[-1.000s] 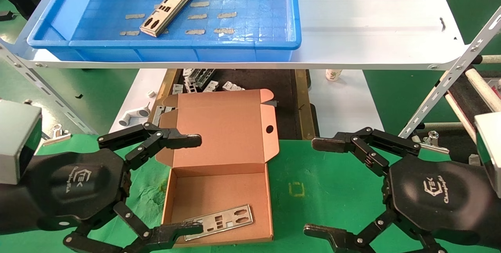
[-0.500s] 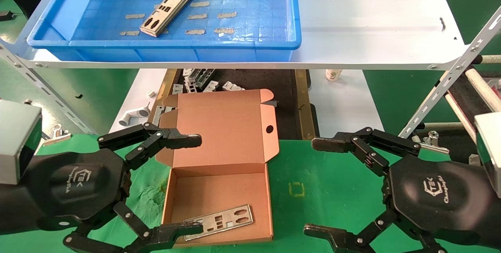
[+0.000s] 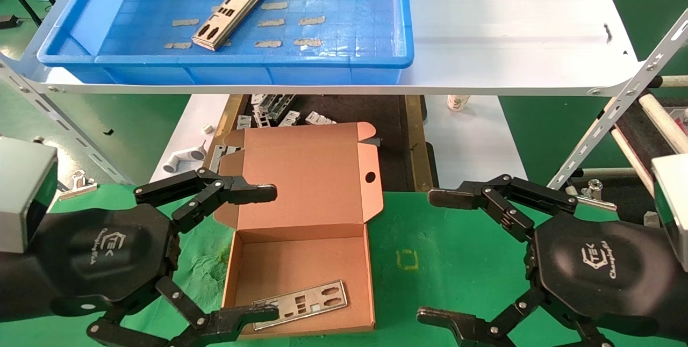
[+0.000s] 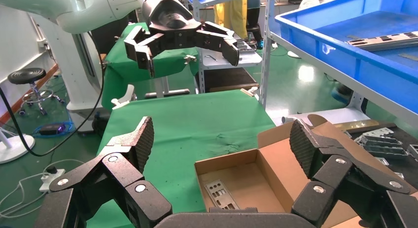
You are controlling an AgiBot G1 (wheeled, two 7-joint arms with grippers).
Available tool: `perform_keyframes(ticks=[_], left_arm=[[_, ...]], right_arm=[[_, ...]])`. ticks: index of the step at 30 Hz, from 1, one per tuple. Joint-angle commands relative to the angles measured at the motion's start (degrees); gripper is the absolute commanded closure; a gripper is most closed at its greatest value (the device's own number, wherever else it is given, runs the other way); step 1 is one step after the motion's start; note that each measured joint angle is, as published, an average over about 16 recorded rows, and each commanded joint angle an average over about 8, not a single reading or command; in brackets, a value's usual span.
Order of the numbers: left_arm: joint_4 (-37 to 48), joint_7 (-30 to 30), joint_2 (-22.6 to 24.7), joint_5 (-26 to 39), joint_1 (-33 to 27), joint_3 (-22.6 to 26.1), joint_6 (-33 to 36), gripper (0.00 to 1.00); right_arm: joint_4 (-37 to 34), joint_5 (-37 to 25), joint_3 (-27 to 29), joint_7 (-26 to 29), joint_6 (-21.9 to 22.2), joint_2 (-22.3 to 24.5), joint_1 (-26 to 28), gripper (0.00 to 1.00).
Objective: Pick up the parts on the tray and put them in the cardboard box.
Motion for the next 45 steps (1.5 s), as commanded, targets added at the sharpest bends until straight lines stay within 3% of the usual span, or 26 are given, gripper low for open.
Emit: perform_keyframes(ticks=[1, 45], left_arm=[[0.00, 0.00, 0.00, 0.00, 0.00, 0.00, 0.00, 0.00], [0.00, 0.00, 0.00, 0.00, 0.00, 0.00, 0.00, 0.00]], right_arm=[[0.00, 0.00, 0.00, 0.00, 0.00, 0.00, 0.00, 0.00], [0.00, 0.00, 0.00, 0.00, 0.00, 0.00, 0.00, 0.00]])
